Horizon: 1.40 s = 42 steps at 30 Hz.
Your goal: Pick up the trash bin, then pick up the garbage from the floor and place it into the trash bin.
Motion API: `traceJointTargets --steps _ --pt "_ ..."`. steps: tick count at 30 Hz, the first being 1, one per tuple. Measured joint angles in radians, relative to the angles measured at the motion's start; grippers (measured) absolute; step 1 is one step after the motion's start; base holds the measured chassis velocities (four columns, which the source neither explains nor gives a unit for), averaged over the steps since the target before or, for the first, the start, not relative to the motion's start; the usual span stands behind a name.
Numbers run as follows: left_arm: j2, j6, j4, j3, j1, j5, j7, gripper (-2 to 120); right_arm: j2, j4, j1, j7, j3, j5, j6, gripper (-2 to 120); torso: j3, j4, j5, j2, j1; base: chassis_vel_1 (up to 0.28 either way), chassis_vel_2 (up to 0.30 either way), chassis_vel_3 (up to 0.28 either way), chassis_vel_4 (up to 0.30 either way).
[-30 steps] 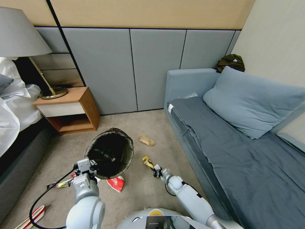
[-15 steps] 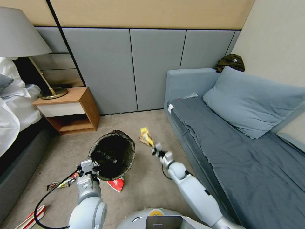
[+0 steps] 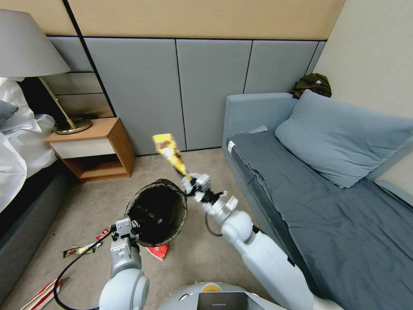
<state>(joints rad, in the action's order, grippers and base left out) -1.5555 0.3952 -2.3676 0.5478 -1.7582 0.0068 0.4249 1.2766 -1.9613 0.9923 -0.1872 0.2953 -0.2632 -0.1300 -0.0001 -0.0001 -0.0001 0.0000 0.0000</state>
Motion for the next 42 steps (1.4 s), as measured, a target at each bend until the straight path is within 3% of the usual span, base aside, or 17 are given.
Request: traceJointTargets --steps 6,38,42 --pt "-0.001 -0.002 0.0 -0.003 0.001 0.003 0.0 0 0.011 0.071 0.02 -0.002 0.015 0.035 -0.022 0 0.0 0.0 0.0 0.0 0.0 0.0 0.0 0.0 0.0" --pt "0.005 0.003 -0.017 0.008 0.008 -0.009 -0.001 0 0.004 0.168 0.091 -0.027 -0.037 0.075 -0.066 0 0.0 -0.0001 0.0001 0.0 0.0 0.0 0.0 0.0 0.0" --pt "0.005 0.003 -0.018 0.008 0.008 -0.01 -0.001 0 0.004 0.177 0.091 -0.027 -0.039 0.08 -0.067 8 0.0 -0.0001 0.0001 0.0 0.0 0.0 0.0 0.0 0.0"
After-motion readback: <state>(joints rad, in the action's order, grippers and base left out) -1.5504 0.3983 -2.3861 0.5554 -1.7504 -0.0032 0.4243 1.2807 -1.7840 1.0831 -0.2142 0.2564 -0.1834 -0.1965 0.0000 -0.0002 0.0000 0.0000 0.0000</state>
